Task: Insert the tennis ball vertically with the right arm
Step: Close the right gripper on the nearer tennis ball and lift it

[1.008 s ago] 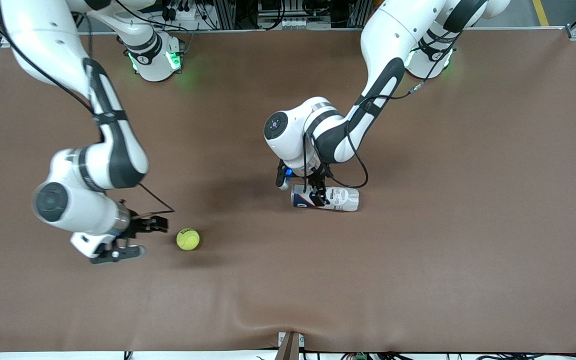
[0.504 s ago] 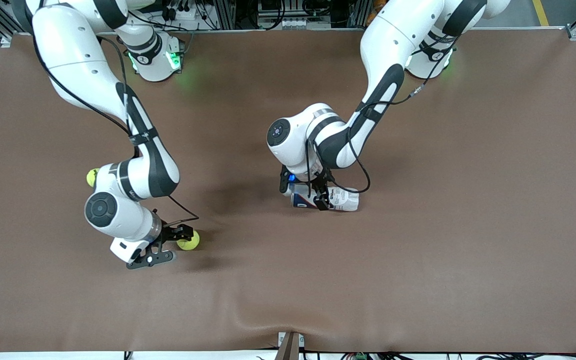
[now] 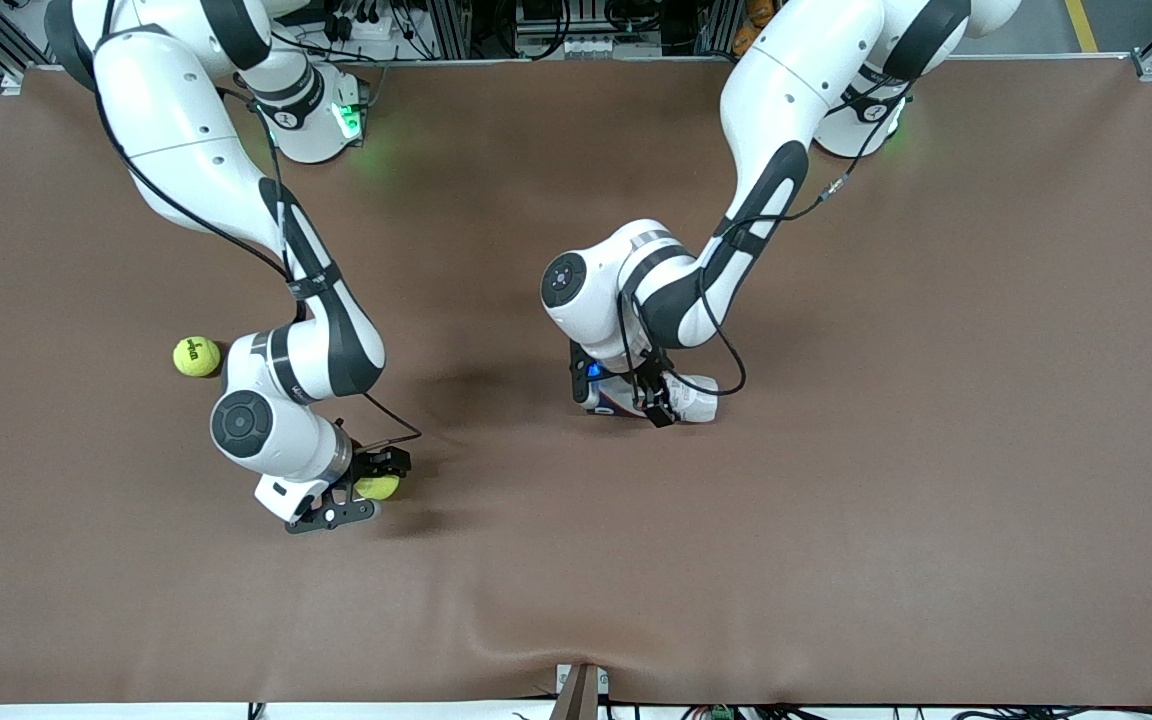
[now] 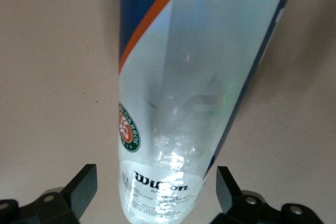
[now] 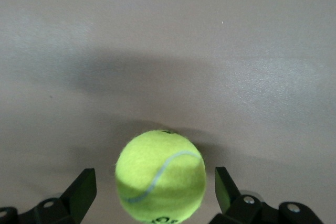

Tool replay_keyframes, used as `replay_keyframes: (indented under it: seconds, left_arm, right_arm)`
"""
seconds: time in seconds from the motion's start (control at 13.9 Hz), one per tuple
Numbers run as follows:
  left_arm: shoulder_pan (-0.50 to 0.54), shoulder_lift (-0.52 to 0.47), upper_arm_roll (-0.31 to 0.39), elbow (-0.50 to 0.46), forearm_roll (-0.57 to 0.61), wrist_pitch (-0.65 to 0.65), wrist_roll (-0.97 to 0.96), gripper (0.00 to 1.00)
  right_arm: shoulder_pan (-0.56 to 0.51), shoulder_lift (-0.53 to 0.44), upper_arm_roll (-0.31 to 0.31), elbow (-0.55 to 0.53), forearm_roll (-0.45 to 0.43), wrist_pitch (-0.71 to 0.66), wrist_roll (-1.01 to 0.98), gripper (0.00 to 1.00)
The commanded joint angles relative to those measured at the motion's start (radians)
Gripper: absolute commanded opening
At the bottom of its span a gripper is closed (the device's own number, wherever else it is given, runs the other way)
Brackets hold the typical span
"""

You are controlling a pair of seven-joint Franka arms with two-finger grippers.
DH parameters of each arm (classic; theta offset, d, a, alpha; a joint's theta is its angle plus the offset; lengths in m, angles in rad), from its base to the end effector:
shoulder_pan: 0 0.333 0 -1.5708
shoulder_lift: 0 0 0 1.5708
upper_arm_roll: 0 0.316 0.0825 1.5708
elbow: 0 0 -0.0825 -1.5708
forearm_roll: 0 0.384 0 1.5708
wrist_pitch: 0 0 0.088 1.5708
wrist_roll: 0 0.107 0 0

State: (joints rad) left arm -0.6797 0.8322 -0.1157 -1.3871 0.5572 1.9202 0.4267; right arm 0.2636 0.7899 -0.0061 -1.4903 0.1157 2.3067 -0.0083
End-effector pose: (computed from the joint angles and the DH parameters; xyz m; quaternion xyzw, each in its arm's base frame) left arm 0.5295 -0.4654 0.1985 -0.7203 0.6499 0.1010 0.2205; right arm 0.6940 0.1860 0.2048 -0.9945 -0.0953 -0.0081 0.0425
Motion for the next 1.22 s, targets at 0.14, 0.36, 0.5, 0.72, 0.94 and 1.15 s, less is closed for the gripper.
replay_keyframes:
  seconds: [0.14, 0.36, 0.5, 0.72, 0.94, 1.15]
  left_arm:
    - [-0.027, 0.061, 0.014, 0.046, 0.064, 0.005, -0.003, 1.0]
    - [-0.031, 0.065, 0.013, 0.046, 0.102, 0.005, 0.055, 1.0]
    - [-0.031, 0.067, 0.013, 0.046, 0.102, 0.005, 0.083, 1.0]
    - [-0.031, 0.074, 0.013, 0.045, 0.102, 0.005, 0.118, 1.0]
    - [-0.031, 0.081, 0.013, 0.046, 0.102, 0.005, 0.127, 1.0]
    - [-0.031, 0.082, 0.013, 0.046, 0.102, 0.006, 0.127, 1.0]
  right_arm:
    - [0.003, 0.018, -0.006, 0.025, 0.01, 0.011, 0.001, 0.33]
    - [-0.027, 0.003, -0.008, 0.03, 0.016, 0.01, -0.001, 0.21]
    - [-0.059, -0.021, -0.006, 0.047, 0.018, -0.004, -0.002, 0.21]
    - [-0.148, -0.101, -0.005, 0.039, 0.019, -0.183, -0.004, 0.22]
    - [-0.236, -0.17, 0.001, 0.041, 0.073, -0.358, -0.039, 0.23]
    - [-0.294, -0.186, 0.003, 0.041, 0.081, -0.424, -0.128, 0.29]
